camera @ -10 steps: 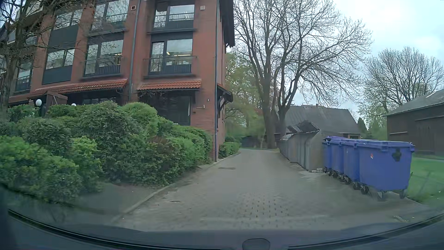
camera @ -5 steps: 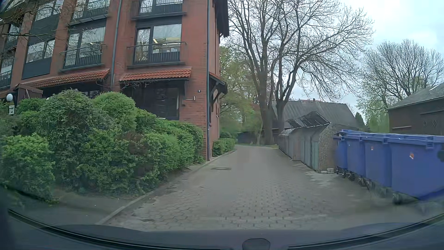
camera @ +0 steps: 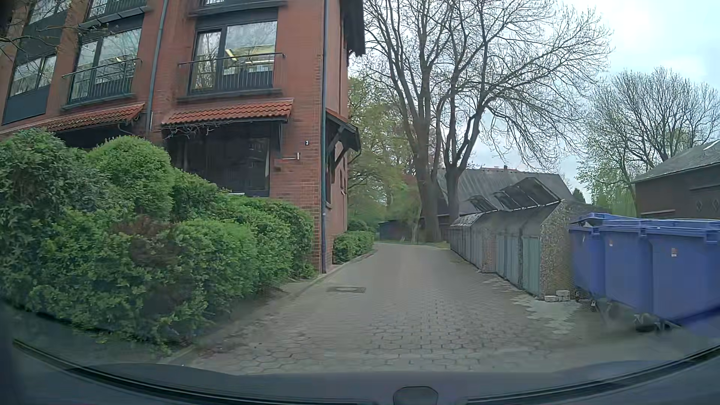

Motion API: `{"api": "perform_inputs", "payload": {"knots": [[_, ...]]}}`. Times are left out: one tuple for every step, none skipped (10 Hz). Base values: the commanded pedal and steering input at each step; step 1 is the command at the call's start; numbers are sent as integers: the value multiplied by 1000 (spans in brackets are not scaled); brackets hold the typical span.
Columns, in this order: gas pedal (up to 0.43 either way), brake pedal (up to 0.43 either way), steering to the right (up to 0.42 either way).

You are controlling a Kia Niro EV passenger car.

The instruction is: Follow the waypoints while adhering to traffic rules and regulations

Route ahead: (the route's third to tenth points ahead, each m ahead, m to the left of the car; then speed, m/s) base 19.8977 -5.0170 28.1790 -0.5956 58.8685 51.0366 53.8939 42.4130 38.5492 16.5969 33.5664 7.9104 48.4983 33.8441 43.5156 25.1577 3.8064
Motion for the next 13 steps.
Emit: {"api": "perform_inputs", "payload": {"knots": [[110,0,36],[110,0,36],[110,0,36],[110,0,36],[98,0,35],[98,0,30],[79,0,16],[79,0,18],[67,0,27],[67,0,30],[67,0,24],[67,0,20],[67,0,20]]}}
